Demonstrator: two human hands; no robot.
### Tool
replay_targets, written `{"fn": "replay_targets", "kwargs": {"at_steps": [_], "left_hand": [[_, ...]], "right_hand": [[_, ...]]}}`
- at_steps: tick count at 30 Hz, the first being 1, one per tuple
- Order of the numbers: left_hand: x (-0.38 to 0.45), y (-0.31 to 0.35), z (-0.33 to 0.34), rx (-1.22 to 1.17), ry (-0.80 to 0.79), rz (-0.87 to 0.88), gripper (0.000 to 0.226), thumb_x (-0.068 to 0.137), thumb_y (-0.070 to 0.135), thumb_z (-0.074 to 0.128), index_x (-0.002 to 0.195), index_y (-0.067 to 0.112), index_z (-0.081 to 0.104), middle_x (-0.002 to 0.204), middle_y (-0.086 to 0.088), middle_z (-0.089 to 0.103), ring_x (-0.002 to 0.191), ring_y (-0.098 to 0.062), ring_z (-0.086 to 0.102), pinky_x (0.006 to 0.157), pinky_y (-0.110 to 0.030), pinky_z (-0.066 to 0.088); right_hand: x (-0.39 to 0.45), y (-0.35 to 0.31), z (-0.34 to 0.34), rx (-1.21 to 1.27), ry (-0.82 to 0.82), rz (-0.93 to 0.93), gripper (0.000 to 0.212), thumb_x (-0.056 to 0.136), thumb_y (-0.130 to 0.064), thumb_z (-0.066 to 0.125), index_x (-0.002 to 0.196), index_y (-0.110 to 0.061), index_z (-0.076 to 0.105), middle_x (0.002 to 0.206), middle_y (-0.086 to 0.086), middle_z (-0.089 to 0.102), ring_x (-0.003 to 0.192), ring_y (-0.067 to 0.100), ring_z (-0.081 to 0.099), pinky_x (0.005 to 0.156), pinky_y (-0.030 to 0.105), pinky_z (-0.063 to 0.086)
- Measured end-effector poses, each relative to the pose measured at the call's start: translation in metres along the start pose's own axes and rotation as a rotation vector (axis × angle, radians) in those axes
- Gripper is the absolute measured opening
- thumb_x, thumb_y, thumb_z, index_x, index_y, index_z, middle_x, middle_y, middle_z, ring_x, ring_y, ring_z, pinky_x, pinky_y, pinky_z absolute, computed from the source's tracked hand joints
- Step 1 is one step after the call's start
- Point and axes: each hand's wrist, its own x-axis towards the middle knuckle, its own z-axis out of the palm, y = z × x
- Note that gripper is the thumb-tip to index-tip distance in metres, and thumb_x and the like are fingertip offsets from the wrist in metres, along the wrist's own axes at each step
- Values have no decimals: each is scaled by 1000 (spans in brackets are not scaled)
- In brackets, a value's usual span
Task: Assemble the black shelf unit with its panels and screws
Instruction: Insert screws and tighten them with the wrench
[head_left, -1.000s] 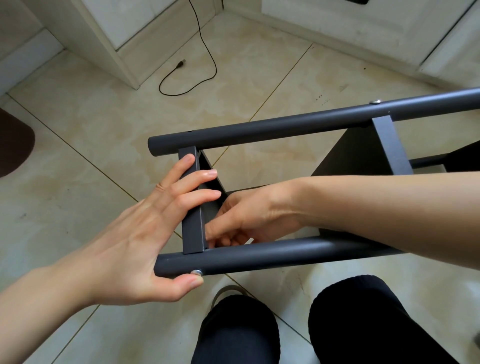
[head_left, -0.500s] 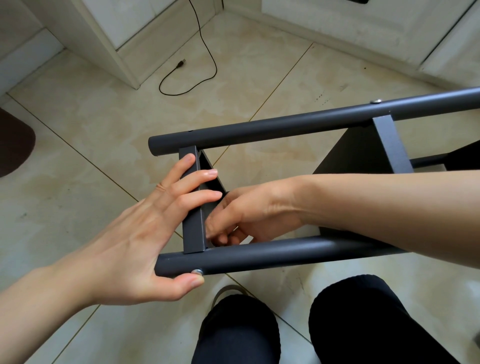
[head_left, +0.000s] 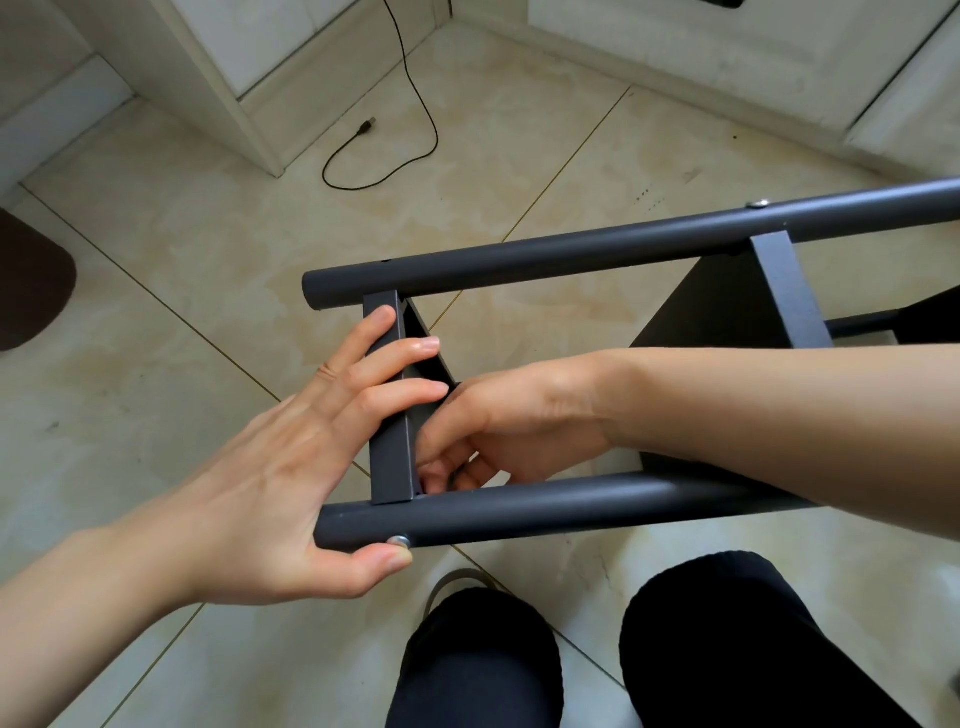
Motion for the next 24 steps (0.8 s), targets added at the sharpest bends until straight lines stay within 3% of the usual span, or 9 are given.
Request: {"fn": "replay_targets", "kwargs": {"at_steps": [3, 9, 13, 18, 24], "left_hand": [[0, 2, -1, -3, -1, -15, 85, 72, 58, 61, 147, 31, 31, 165, 12, 17, 156, -21, 2, 90, -40, 47], [0, 2, -1, 2, -6, -11, 85, 72, 57, 61, 147, 30, 32, 165, 13, 16, 156, -20, 2, 90, -36, 44], [0, 2, -1, 6, -1, -6, 85, 72, 58, 61, 147, 31, 32, 165, 13, 16, 156, -19, 2, 89, -34, 43], [0, 1, 0, 4, 0, -6, 83, 72, 58, 61, 146, 29, 34, 165, 12, 17, 156, -20, 2, 90, -34, 43], [0, 1, 0, -3, 2, -8, 84, 73, 58, 61, 147, 30, 32, 165, 11, 17, 156, -20, 2, 93, -37, 44]], "right_hand": [[-1, -1, -2, -47, -2, 11, 16, 93, -15, 55, 78, -14, 62, 72, 0, 60, 69, 14, 50, 70, 30, 42], [3, 2, 2, -61, 42, -6, 26, 97, -18, 53, 72, -15, 62, 64, -3, 58, 60, 10, 52, 58, 20, 46], [0, -1, 0, -22, -7, 13, 21, 95, -18, 52, 78, -16, 62, 74, -1, 60, 68, 13, 52, 67, 26, 45], [4, 4, 3, -85, 59, -20, 27, 97, -19, 56, 72, -14, 64, 60, -4, 59, 56, 9, 53, 56, 20, 46], [-1, -1, -2, -89, 28, -1, 27, 94, -20, 56, 69, -18, 67, 69, -2, 56, 62, 11, 47, 62, 25, 41]]}}
